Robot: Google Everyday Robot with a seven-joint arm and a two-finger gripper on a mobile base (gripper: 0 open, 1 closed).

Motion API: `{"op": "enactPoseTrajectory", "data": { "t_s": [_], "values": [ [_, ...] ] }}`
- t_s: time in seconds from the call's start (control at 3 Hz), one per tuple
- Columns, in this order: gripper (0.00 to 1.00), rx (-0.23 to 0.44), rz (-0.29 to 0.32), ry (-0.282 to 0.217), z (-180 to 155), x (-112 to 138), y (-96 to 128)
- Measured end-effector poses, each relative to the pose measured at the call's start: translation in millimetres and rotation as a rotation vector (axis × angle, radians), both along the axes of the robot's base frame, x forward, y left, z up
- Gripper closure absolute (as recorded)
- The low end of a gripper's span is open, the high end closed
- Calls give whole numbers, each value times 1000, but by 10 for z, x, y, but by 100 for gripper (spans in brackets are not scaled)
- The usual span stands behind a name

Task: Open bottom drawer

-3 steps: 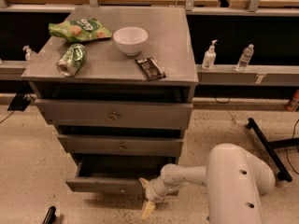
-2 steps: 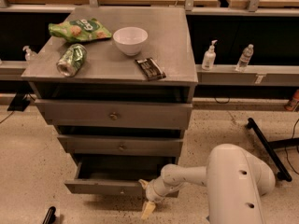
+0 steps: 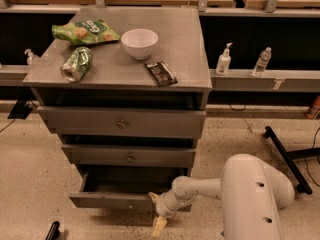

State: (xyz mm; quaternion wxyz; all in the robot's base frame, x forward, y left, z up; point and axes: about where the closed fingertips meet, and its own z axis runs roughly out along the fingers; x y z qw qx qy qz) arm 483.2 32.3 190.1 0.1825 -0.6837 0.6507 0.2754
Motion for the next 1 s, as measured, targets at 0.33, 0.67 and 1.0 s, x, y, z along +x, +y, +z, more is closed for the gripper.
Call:
{"op": "enactPoseTrajectory", "data": {
  "t_s": [0.33,0.67,1.0],
  "values": [
    [25,0,0,0,1,1,-1],
    [22,0,0,0,1,1,-1],
    [16,0,0,-1,2,2,-1]
  ]
}}
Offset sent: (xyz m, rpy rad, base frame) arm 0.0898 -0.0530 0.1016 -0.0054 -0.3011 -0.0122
